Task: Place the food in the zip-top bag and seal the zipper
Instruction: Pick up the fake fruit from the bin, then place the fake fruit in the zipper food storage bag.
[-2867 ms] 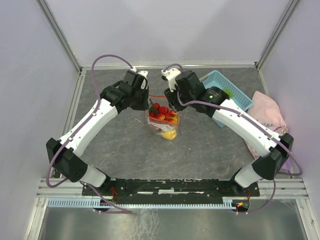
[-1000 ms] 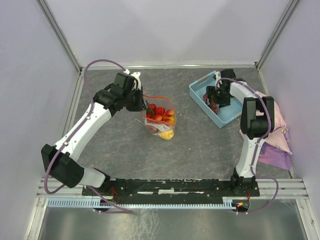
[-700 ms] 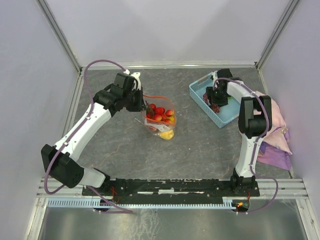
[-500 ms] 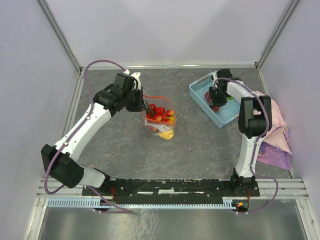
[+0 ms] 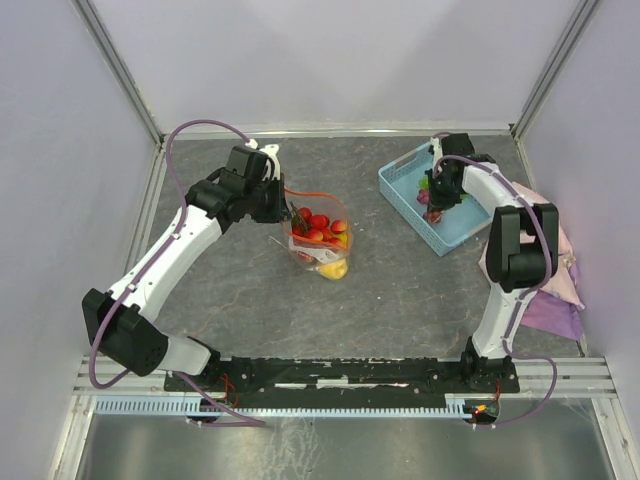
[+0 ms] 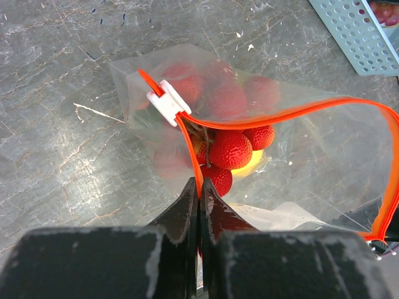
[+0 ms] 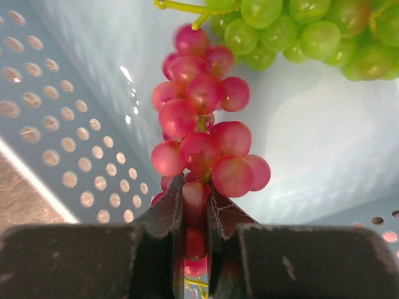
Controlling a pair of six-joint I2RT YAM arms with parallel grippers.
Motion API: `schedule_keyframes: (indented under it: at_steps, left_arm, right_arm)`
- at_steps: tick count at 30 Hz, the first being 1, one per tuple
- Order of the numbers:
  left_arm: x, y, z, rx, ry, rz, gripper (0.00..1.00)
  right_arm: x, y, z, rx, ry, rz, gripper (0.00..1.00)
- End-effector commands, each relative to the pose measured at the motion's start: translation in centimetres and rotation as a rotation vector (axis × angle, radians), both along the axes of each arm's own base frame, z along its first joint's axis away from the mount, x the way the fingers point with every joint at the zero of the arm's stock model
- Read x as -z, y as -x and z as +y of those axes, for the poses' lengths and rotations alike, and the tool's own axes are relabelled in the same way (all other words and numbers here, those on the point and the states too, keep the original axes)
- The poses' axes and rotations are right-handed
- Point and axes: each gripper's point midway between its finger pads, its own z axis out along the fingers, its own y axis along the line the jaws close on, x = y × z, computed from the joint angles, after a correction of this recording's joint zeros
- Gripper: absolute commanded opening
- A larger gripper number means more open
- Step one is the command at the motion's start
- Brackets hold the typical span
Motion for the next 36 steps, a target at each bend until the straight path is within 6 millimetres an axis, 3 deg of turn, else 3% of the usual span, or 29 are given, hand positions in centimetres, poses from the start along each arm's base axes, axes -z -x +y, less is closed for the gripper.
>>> schedule_keyframes:
  at_steps: [1, 9, 24, 36]
  left_arm:
    - [-2.2, -0.3, -0.3, 0.036, 0.034, -0.087, 0.03]
    - [-2.1, -0.3, -0.4, 0.042, 0.041, -0.08, 0.03]
    - [-1.9, -0.4, -0.4, 0.04, 0.038, -0.078, 0.03]
    - [-1.4, -0.4, -0.5, 0.04, 0.037, -0.065, 0.03]
  right_arm:
    - [-5.2, -0.6, -0.2, 0.024, 0.002, -0.138, 0.03]
    - [-10.6, 0.3, 1.2, 0.005, 0.011, -0.263, 0.02]
    - [-22.7, 5.5, 10.7, -0.243, -0.08, -0.529, 0.02]
    - [-29.4, 11.5, 18.6, -0.508, -0.368, -0.718, 0.01]
